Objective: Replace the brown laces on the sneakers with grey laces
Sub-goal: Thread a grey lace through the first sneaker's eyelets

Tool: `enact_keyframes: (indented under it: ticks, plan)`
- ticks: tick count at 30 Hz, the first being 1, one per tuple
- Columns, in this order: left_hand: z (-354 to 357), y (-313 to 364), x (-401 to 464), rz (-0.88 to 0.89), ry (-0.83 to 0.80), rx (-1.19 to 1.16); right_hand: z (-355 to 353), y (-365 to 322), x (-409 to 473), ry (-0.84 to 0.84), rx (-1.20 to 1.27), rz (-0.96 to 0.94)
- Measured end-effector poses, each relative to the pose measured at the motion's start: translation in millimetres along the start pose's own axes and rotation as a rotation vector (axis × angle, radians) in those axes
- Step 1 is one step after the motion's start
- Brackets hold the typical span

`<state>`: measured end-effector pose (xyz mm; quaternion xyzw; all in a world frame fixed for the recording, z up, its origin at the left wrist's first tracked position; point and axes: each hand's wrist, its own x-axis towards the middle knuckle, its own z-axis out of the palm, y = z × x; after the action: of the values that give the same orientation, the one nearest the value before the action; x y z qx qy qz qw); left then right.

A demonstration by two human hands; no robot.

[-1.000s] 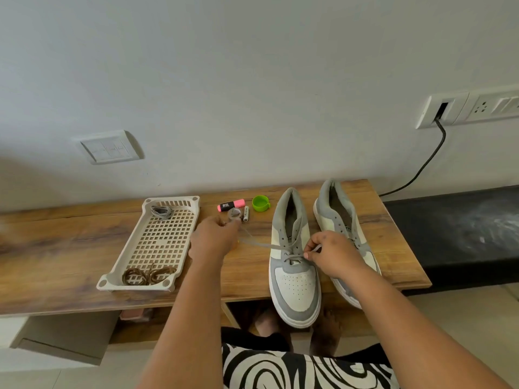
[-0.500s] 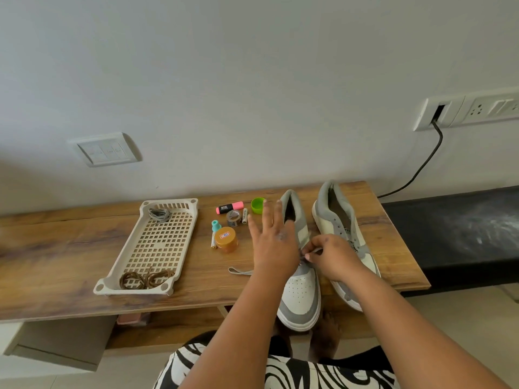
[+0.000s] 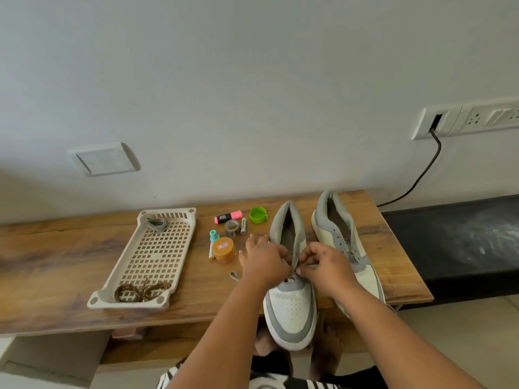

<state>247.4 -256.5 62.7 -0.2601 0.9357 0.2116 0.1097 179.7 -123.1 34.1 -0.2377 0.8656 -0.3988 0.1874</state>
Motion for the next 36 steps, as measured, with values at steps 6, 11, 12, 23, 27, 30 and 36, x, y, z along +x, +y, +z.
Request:
enact_keyframes:
  ticks: [6, 11, 12, 23, 27, 30, 36]
  plan:
    - [0, 3, 5, 0.043, -0.124, 0.247, -4, -1, 2, -0.01, -0.013, -0.045]
    - [3, 2, -1, 0.066, -0.219, 0.195, -10, 3, 5, -0.07, -0.006, -0.1]
    - [3, 2, -2, 0.072, -0.212, 0.166, -13, 3, 6, -0.086, -0.016, -0.122]
    - [-6, -3, 4, 0.157, 0.149, -0.2, -26, 3, 11, -0.078, -0.144, -0.264]
    - [-24, -6, -1, 0.044, 0.174, -0.939, -30, 5, 12, -0.071, -0.098, -0.221]
    - [-39, -12, -3, -0.008, 0.07, -1.665, -29, 5, 12, -0.046, -0.103, -0.222]
    - [-56, -37, -2, -0.015, 0.123, -2.533, -26, 8, 15, -0.027, -0.126, -0.205]
